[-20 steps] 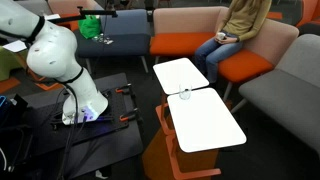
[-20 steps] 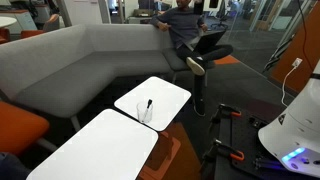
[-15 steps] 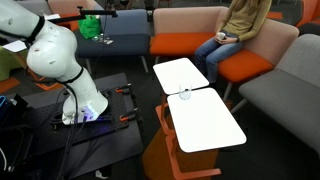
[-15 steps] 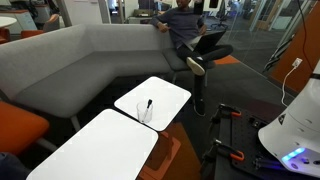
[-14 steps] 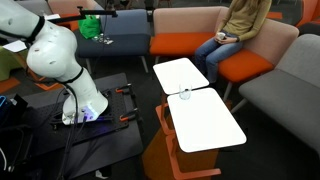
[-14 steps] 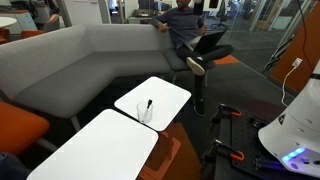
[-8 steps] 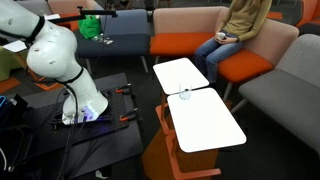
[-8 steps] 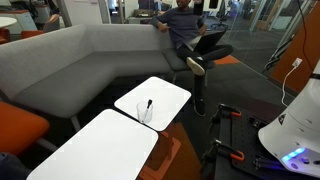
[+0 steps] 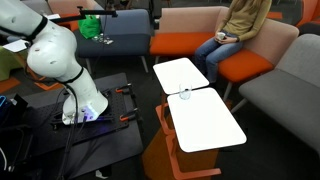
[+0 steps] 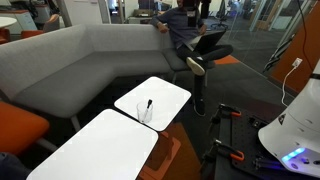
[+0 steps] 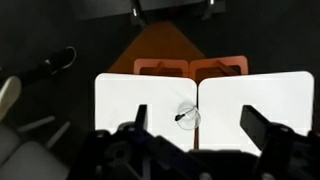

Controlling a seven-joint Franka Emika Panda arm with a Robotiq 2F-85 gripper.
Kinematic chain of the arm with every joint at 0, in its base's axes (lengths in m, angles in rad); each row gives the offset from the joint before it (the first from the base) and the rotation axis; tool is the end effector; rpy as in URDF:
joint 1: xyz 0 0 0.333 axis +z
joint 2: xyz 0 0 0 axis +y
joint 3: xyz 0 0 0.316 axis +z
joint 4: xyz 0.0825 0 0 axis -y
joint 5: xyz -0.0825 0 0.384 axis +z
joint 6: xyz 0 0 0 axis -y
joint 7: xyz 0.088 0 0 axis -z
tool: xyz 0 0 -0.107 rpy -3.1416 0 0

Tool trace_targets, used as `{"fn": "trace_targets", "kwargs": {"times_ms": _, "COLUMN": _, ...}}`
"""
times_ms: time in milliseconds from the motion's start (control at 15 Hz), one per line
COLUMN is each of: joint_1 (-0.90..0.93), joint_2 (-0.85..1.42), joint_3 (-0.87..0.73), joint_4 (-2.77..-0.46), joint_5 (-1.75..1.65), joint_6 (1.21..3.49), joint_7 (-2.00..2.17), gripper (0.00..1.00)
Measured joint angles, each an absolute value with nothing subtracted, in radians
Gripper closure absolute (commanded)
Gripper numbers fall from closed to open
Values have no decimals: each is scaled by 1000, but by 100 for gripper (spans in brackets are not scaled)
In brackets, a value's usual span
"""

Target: Remove the object from the cup and put it on the table

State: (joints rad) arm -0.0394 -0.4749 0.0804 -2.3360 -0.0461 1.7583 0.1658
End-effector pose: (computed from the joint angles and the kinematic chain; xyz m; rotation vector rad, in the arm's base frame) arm 0.3970 0.0150 0.5050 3.0408 -0.1897 -0.1461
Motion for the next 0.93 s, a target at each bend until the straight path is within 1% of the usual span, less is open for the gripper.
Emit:
{"fn": "trace_targets", "kwargs": {"times_ms": 200, "joint_1": -11, "joint_2": -376, "joint_3": 82, "joint_4": -2336, "joint_5": -117, "joint_6": 1870, "joint_7": 68, "gripper": 0}}
{"fn": "trace_targets", "kwargs": {"times_ms": 467, "joint_1": 15, "joint_2": -184, "joint_3": 82, "joint_4": -2318, "joint_5": -201, "joint_6": 2035, "joint_7": -58, "gripper": 0}}
{"fn": "trace_targets", "kwargs": {"times_ms": 933, "joint_1": 38, "joint_2": 163, "joint_3": 83, "joint_4": -2183, "joint_5": -304, "joint_6": 2073, "joint_7": -304, "gripper": 0}}
